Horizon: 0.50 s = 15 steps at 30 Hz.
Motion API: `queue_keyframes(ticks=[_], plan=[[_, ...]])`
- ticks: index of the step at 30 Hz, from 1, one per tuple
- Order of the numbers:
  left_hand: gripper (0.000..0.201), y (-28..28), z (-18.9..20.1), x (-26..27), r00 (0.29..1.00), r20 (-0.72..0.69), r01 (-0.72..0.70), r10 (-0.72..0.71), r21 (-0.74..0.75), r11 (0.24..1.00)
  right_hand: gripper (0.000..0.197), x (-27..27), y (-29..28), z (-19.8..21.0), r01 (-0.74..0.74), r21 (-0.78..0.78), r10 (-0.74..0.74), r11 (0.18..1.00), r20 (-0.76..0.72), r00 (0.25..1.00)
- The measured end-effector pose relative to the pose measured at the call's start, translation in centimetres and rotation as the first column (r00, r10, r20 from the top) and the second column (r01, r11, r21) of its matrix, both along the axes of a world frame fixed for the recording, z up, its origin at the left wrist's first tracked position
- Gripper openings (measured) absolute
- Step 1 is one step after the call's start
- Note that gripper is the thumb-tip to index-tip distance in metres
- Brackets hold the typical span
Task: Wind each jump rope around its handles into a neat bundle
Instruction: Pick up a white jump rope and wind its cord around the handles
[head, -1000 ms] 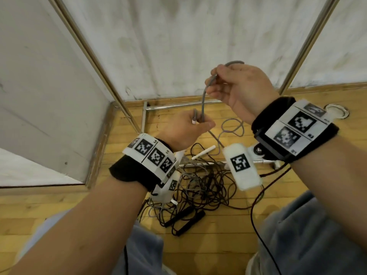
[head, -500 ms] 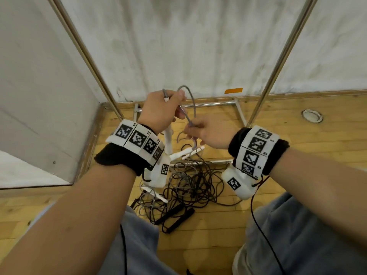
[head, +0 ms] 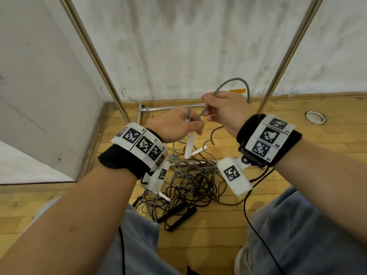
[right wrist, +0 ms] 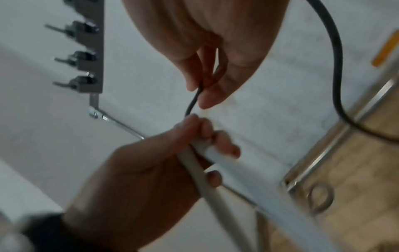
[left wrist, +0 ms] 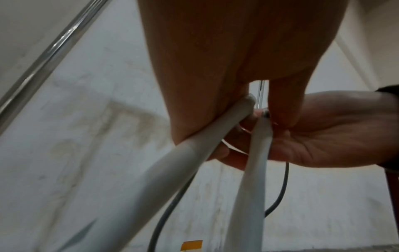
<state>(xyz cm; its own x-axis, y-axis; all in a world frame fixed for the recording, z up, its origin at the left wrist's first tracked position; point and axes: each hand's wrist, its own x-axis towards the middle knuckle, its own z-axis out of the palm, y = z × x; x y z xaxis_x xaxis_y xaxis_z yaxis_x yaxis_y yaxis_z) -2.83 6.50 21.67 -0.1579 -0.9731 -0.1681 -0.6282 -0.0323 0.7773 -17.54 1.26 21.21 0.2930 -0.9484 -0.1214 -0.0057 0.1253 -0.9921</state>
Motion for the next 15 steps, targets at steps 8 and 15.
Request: queue_keyframes(ticks=[8,15], plan=[[0.015,-0.8,-0.8,-0.1,0.998,0.048,0.028,-0.031,0.063,0.998,0.039,-1.1,-2.7,-0.9,0.041,-0.203,-0.114,0.978,-0.366,0.924],[0.022,-1.1,-0.9,0.3,0.980,0.178,0.069,-0.090,0.121,0.990,0.050,-1.3,-3.1,-0.8,-0.269,-0.325,0.010,0.907,-0.620,0.784]])
